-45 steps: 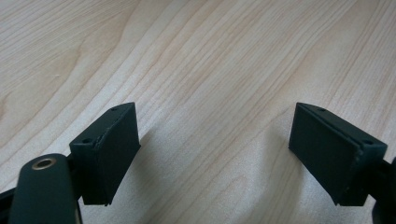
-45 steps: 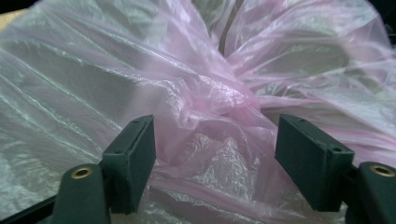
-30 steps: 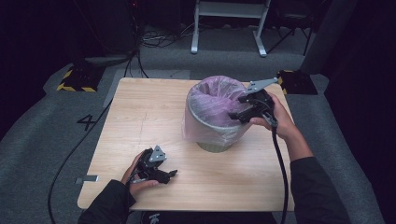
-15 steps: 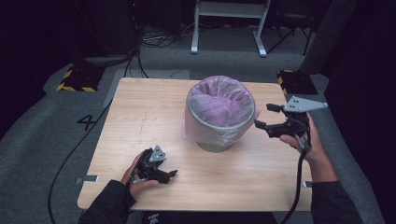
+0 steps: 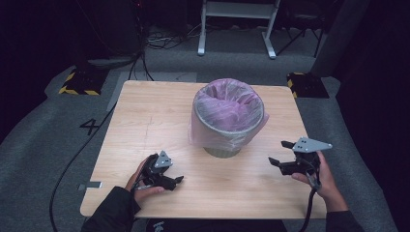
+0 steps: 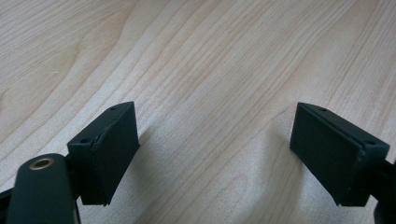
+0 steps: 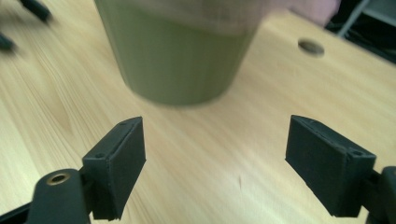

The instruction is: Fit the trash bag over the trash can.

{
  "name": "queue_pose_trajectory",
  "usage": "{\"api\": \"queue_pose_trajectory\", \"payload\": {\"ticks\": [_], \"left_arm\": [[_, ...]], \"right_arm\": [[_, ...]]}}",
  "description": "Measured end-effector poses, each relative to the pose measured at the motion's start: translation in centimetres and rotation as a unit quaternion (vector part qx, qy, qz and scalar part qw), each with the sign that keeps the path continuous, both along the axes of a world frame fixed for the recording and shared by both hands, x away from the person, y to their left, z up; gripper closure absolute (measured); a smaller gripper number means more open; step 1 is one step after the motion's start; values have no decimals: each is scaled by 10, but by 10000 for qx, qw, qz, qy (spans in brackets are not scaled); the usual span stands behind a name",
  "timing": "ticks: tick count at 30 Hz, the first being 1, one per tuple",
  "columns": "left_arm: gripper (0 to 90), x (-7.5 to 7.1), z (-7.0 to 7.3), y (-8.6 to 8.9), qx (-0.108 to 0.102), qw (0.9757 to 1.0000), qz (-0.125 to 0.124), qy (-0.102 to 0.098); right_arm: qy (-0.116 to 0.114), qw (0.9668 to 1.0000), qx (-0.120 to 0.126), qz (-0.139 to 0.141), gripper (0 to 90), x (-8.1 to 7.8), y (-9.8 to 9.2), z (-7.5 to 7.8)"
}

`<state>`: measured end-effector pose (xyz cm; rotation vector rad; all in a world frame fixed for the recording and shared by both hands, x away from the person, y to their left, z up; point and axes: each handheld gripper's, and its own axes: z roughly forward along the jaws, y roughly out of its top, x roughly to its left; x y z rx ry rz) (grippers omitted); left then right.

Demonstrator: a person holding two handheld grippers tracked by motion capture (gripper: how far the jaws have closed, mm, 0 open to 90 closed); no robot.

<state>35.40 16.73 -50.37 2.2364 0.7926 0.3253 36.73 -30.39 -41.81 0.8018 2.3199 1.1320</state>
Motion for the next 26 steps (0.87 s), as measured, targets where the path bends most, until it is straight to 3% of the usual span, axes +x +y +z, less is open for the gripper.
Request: {"api": "queue_pose_trajectory", "payload": {"ticks": [2,7,14,16,26], "left_arm": [[150,0,0,0,0,10000,0,0],[150,0,0,0,0,10000,0,-1],[150,0,0,0,0,10000,0,-2],[150,0,0,0,1,10000,-1,-1],[149,0,0,0,-2,10000,-2,1]], "right_arm": [[76,9998,-162,-69,194,-2,-3,-13],[357,9988,-244,-232,194,-6,-15,-42],[793,9960,-89,-400,191,-12,-32,-78],[886,9952,-16,-405,180,-14,-34,-83],[874,9946,1,-564,151,-17,-37,-86]]}}
